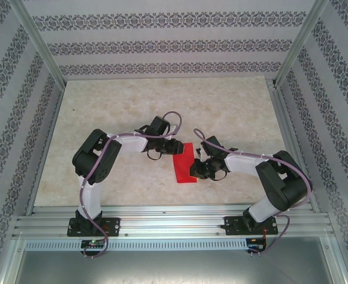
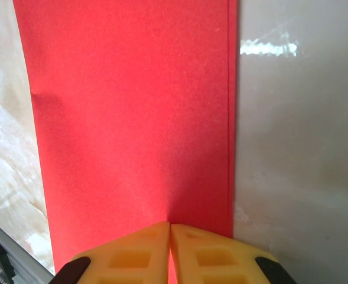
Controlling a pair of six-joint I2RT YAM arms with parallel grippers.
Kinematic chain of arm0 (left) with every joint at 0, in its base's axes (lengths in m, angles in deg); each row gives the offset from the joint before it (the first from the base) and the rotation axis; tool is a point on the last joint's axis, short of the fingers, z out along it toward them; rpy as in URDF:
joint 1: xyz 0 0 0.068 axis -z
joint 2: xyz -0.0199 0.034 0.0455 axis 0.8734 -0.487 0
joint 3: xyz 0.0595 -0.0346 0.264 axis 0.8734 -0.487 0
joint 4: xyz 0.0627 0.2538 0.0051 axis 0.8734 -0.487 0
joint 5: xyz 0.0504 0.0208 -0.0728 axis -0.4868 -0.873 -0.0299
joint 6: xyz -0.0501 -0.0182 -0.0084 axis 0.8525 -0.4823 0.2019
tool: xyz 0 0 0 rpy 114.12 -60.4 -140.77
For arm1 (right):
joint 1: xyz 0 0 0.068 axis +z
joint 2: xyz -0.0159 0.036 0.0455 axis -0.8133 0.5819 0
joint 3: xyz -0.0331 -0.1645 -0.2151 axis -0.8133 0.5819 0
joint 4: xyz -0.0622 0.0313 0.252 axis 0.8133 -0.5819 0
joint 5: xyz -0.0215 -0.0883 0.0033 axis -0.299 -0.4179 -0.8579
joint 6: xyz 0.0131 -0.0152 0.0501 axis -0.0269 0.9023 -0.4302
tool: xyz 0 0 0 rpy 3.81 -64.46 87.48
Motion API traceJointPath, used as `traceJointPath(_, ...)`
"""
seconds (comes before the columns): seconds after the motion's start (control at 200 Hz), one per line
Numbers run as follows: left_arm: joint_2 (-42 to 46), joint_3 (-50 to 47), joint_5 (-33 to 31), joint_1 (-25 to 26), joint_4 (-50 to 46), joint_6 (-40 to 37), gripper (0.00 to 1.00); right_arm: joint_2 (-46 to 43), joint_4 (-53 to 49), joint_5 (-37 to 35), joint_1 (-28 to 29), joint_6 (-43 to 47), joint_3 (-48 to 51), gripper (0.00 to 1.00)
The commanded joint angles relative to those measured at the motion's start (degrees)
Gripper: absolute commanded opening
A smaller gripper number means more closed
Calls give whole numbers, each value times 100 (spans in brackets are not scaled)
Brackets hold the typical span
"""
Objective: Fold a paper plane with a square sheet of paper (fold left side to right side)
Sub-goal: First fold the square sheet of paper in half at the center of the table.
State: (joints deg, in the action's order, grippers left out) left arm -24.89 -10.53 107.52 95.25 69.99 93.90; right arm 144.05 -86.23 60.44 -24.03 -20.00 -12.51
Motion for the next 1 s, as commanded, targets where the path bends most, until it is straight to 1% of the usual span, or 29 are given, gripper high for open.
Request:
traceJointPath(0.0,-199,109,-515,-197,-201,-384,38,276,-749,-919,26,105,237,12)
traceJointPath(0.185,-385,343,-544,-419,-114,-527,38,288,-780,-928,28,131,252,12)
traceJointPath(0.36,-535,646,-606,-757,-101,-622,39,262,-732,-928,26,103,298,12)
traceJointPath(0.46,-641,860,-513,-934,-148,-670,39,265,-733,-927,28,114,289,12)
traceJointPath(0.535,-559,914,-412,-971,-177,-703,39,245,-730,-935,28,114,281,11)
traceJointPath(0.619,-283,766,-360,-965,-137,-723,41,220,-713,-961,28,109,263,12)
traceJointPath(0.739,260,320,-260,-971,-77,-691,42,192,-579,-876,10,64,232,12)
traceJointPath(0.869,799,-334,299,-912,346,-373,43,249,-542,-838,8,69,176,12)
traceJointPath(0.999,1078,-683,687,-586,532,-259,43,288,-504,-845,10,72,175,12)
